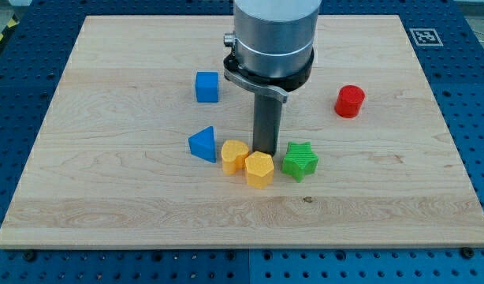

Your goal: Slide the yellow hexagon into the yellow heart

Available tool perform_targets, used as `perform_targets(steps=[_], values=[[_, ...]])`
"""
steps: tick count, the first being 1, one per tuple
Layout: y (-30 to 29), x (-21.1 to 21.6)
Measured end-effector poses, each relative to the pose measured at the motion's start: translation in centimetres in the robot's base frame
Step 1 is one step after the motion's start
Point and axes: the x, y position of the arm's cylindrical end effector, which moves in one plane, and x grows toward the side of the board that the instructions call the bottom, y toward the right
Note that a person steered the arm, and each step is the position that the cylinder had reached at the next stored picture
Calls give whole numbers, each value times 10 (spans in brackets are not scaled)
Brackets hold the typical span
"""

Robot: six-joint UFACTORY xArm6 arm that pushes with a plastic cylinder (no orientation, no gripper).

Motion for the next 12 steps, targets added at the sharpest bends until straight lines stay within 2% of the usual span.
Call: perform_targets(steps=[2, 3, 5, 8, 10, 12], values=[[59, 22], [63, 34], [58, 34], [10, 39], [2, 50], [2, 44]])
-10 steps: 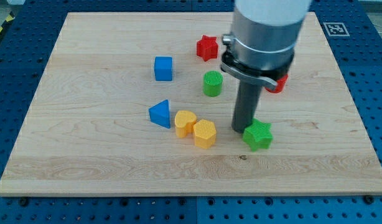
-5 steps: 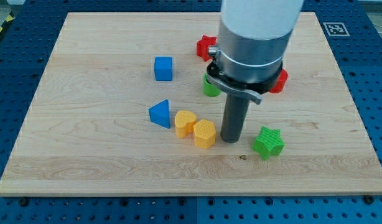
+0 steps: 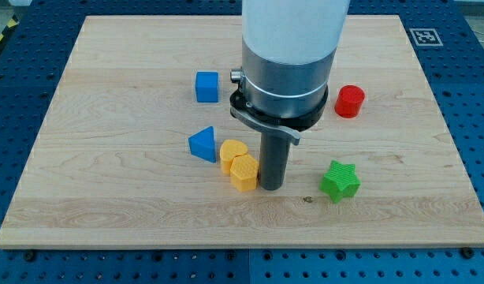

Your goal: Slide the yellow hexagon into the yellow heart

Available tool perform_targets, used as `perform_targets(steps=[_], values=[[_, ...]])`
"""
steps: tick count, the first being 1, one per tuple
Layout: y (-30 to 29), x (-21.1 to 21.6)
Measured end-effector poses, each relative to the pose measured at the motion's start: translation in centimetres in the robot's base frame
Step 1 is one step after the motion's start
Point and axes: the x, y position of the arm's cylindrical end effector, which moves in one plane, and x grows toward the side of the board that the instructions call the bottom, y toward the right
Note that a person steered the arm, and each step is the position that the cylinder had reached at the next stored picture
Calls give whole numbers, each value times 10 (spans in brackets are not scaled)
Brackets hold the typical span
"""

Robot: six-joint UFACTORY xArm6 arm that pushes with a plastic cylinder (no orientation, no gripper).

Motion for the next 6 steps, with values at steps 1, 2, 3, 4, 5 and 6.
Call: perform_targets(steps=[1, 2, 3, 4, 5, 6], values=[[0, -17], [0, -31], [0, -34], [0, -36], [3, -53], [4, -77]])
